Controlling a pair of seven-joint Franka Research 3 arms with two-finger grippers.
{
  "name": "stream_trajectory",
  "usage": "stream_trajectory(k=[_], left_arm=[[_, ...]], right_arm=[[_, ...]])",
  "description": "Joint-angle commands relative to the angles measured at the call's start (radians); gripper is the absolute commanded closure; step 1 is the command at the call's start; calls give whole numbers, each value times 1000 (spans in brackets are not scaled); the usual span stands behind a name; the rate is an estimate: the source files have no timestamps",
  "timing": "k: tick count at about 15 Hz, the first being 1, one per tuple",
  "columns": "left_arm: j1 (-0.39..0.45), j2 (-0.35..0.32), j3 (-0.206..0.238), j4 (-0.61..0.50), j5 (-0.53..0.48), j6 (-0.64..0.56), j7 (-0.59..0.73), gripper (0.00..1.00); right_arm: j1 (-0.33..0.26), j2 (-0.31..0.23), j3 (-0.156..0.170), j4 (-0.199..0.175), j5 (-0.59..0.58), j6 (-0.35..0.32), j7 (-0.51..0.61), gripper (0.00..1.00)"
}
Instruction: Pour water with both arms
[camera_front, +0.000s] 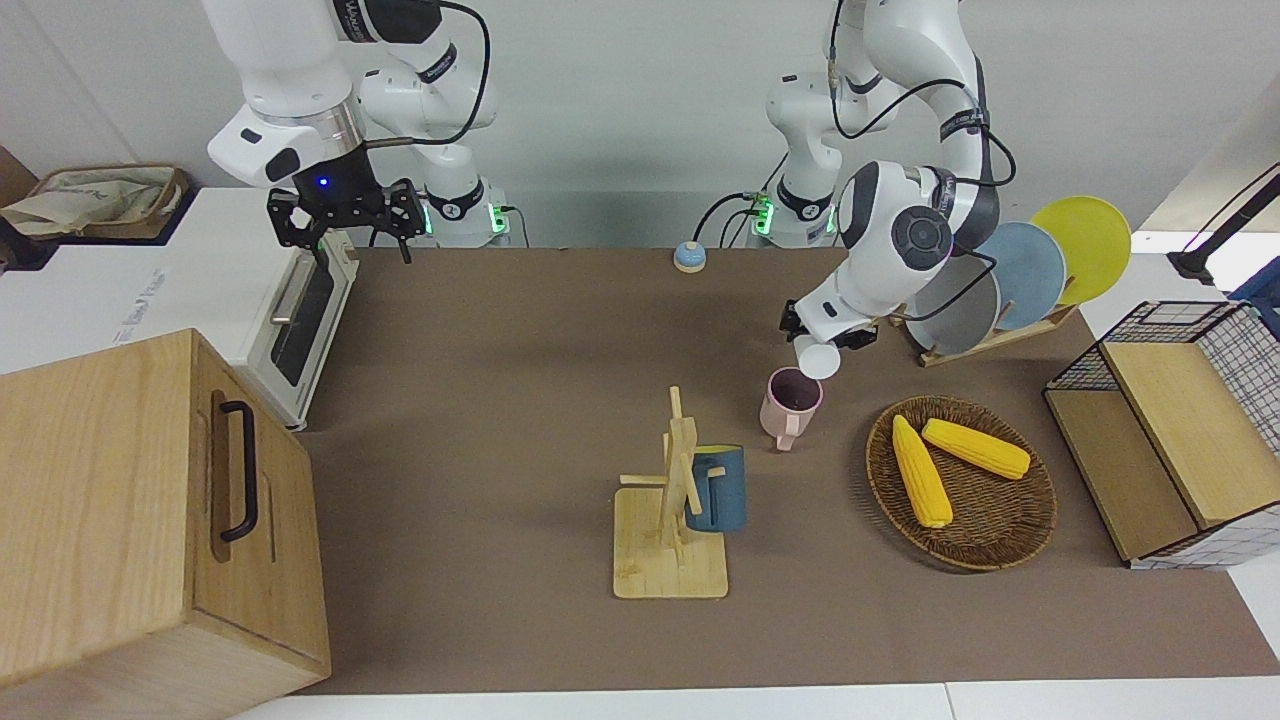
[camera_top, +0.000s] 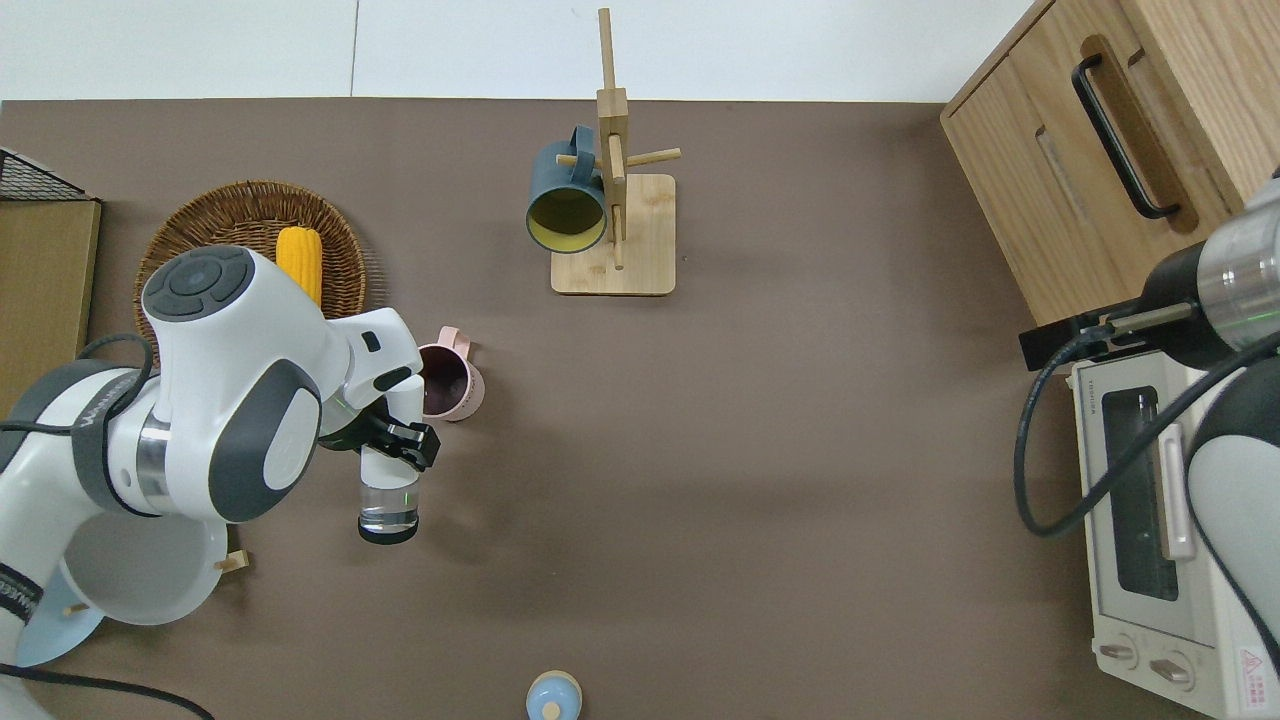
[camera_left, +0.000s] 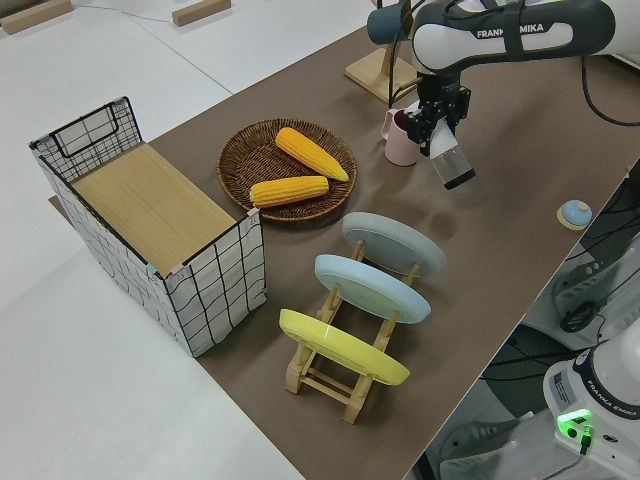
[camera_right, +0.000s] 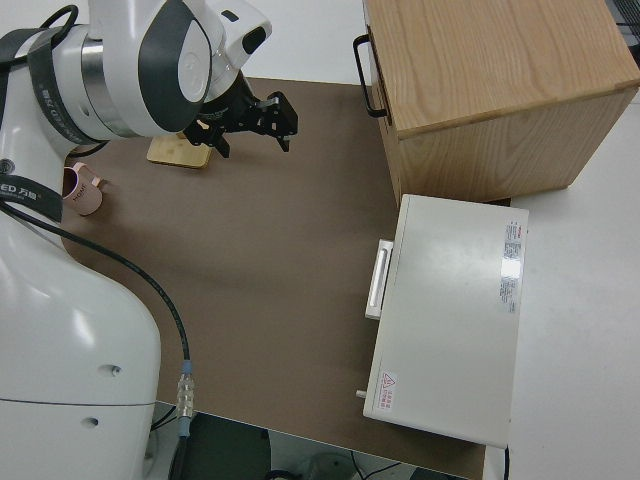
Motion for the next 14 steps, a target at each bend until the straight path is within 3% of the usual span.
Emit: stream_trajectory(k=[1,3,7,14], left_arm=[[-5,4,4,72,18,-101,-16,1000],[-5,7,4,106,20,-153,-42,1000],[-11,41,4,110,22,-156,-88,1000],[-11,41,4,146,20,-190,-126,1000]], right_arm=[[-7,8,6,13,19,-9,-15,17],[-9,8,6,13,17,-9,-15,17],[-9,8,5,13,17,-9,-15,17],[-7,8,5,13,19,-9,-15,17]])
